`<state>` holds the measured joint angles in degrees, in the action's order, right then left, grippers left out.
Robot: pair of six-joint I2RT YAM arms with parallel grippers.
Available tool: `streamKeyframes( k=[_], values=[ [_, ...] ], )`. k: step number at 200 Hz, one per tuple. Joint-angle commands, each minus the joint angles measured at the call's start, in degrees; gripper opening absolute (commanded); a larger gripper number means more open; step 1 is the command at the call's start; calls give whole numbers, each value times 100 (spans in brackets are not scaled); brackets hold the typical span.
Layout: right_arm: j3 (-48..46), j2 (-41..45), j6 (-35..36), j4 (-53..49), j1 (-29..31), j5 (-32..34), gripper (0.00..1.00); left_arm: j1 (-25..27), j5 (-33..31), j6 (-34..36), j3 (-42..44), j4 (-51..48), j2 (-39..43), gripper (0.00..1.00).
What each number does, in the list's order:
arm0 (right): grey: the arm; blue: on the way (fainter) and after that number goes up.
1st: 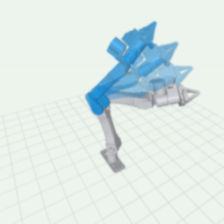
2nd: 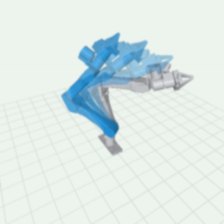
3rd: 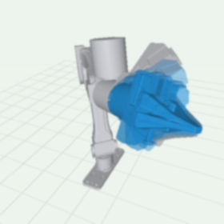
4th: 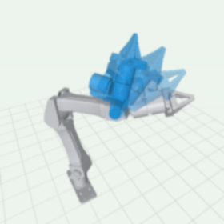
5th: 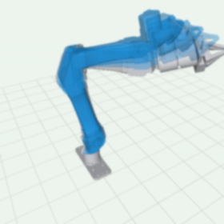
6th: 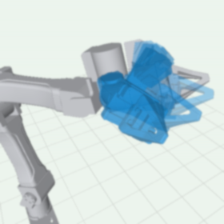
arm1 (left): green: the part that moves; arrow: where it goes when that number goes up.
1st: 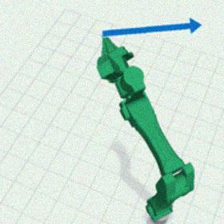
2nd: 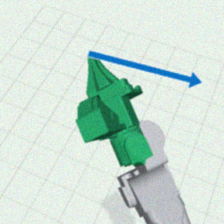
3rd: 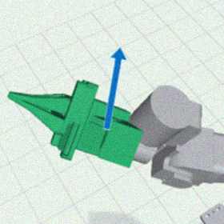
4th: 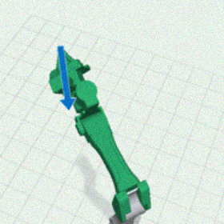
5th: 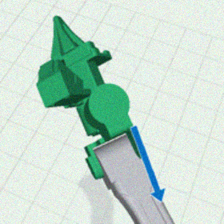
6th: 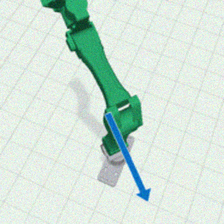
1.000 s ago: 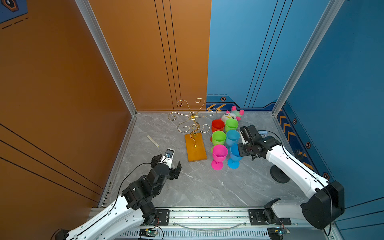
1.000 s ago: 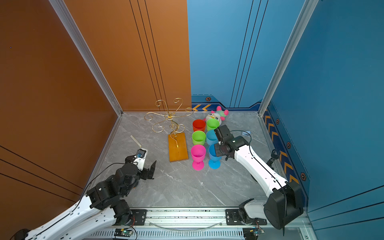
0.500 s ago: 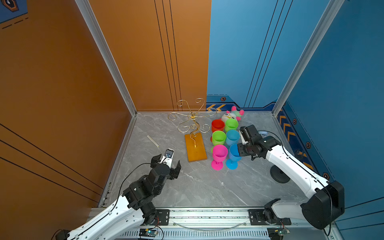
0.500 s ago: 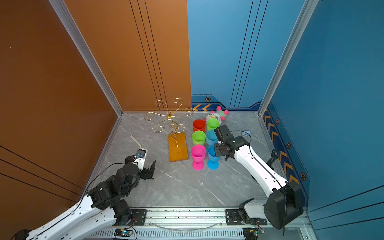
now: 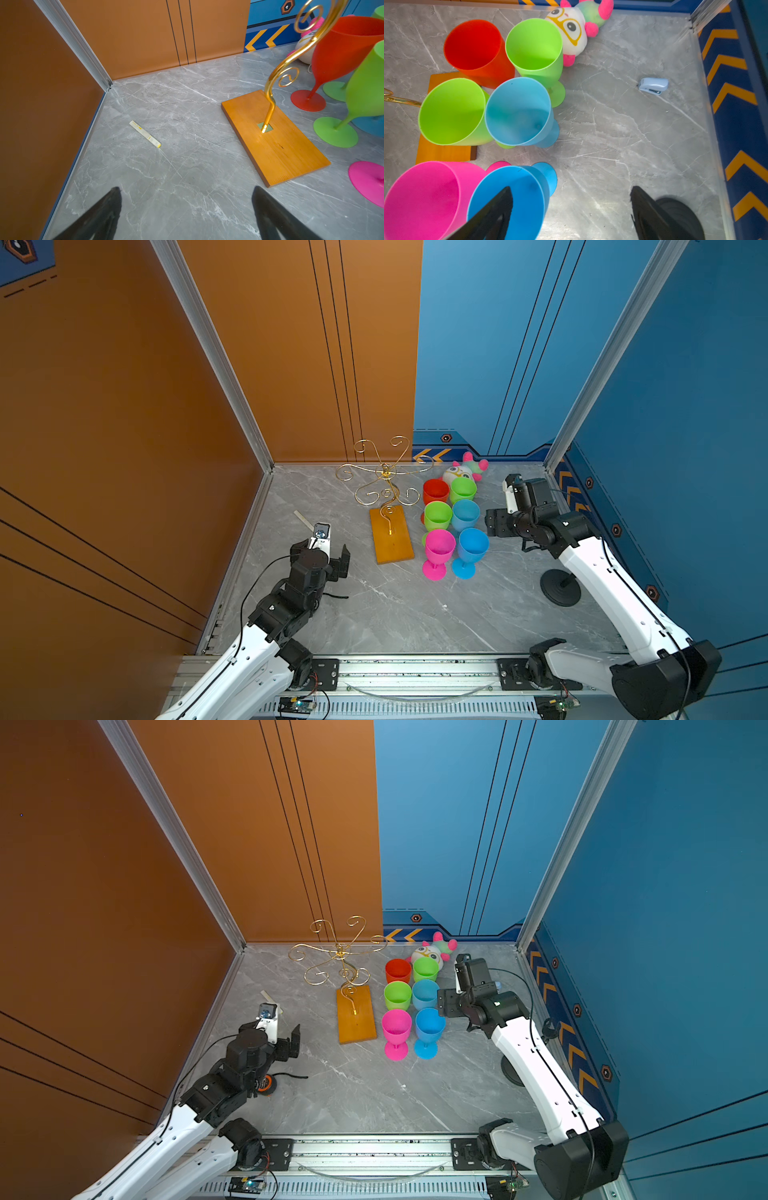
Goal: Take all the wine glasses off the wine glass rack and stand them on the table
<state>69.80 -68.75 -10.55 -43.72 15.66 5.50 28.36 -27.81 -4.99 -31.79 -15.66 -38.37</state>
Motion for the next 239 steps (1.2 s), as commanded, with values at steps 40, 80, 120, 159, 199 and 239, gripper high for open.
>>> streamKeyframes(
  k=[40, 80, 120, 159, 199, 239],
  values=[
    [-1158, 360, 70, 1986, -1199, -344, 100, -1366, 951, -5, 351, 1626, -723, 98],
    [-2234, 274, -241, 3699, -1916, -384, 100, -1969, 1257, 139, 584, 2685, -1543, 98],
    [-3051, -296, -121, 5347, -2067, -98, 100, -2536, 1596, 160, 920, 4070, -2545, 98],
    [-3490, -1011, -10, 6488, -2067, 61, 100, -2669, 1839, 303, 994, 5139, -3484, 98],
    [-4053, -1408, 88, 7632, -1948, -19, 100, -2707, 1871, 446, 1093, 6236, -4249, 98],
    [-4419, -1714, 501, 8557, -1574, 114, 100, -2713, 1921, 474, 1207, 7262, -5099, 98]
  ],
)
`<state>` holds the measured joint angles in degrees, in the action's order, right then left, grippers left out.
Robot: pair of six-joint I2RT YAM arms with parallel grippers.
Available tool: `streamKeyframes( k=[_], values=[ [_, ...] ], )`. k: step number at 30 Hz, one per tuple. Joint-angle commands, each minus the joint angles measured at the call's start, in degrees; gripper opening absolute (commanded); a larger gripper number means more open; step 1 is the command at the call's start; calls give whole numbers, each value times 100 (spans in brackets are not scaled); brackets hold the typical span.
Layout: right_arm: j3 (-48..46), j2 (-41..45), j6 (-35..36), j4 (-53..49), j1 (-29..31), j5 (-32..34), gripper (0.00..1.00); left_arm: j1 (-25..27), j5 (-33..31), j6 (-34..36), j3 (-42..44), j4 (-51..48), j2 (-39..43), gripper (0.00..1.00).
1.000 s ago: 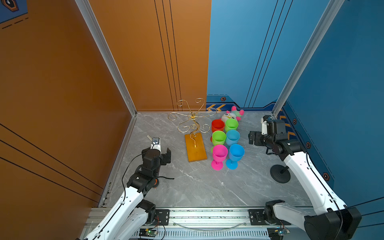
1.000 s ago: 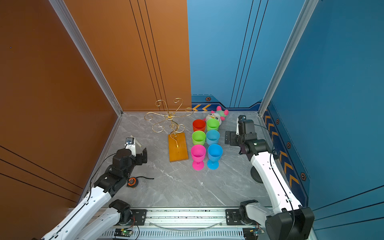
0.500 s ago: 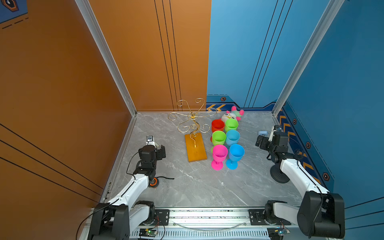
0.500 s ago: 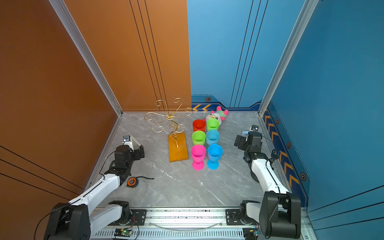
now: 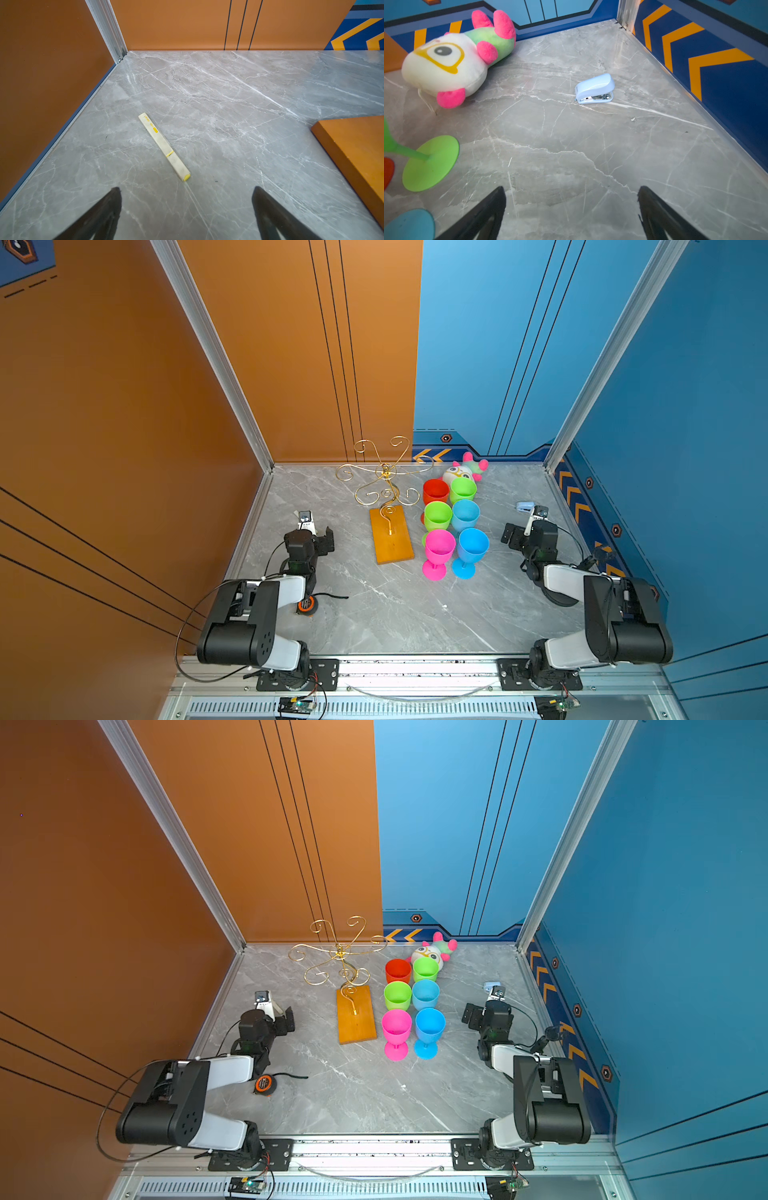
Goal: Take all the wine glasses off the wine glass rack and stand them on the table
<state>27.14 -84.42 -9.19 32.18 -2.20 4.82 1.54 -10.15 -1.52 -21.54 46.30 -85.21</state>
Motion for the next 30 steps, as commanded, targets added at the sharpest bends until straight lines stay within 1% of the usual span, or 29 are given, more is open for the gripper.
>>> streamKeyframes(
  k=[1, 4, 5, 6, 7, 9, 11, 12, 16, 30],
  values=[
    [-163, -159, 374, 1001, 220, 184, 100, -31, 150, 130, 188, 1065, -448, 98],
    [-452, -287, 523, 1589, 332, 208, 100, -34, 137, 103, 263, 1184, -422, 98],
    [-626, -446, 513, 2169, 340, 236, 100, -48, 145, 109, 241, 1177, -440, 98],
    [-664, -432, 475, 2165, 347, 356, 100, -57, 95, 96, 184, 1137, -472, 98],
    [-609, -343, 450, 1904, 337, 418, 100, -73, -42, 15, 108, 988, -464, 98],
    [-664, -445, 460, 2212, 377, 494, 100, -88, -31, -17, 97, 893, -445, 98],
    [-613, -366, 464, 1975, 378, 498, 100, -86, -31, -22, 95, 890, -448, 98],
    [-636, -407, 471, 2088, 386, 522, 100, -92, -22, -26, 96, 889, -453, 98],
    [-615, -425, 522, 2070, 402, 417, 100, -110, 17, -47, 106, 897, -439, 98],
    [-585, -418, 561, 2011, 439, 443, 100, -110, 19, -41, 111, 898, -430, 98]
  ],
)
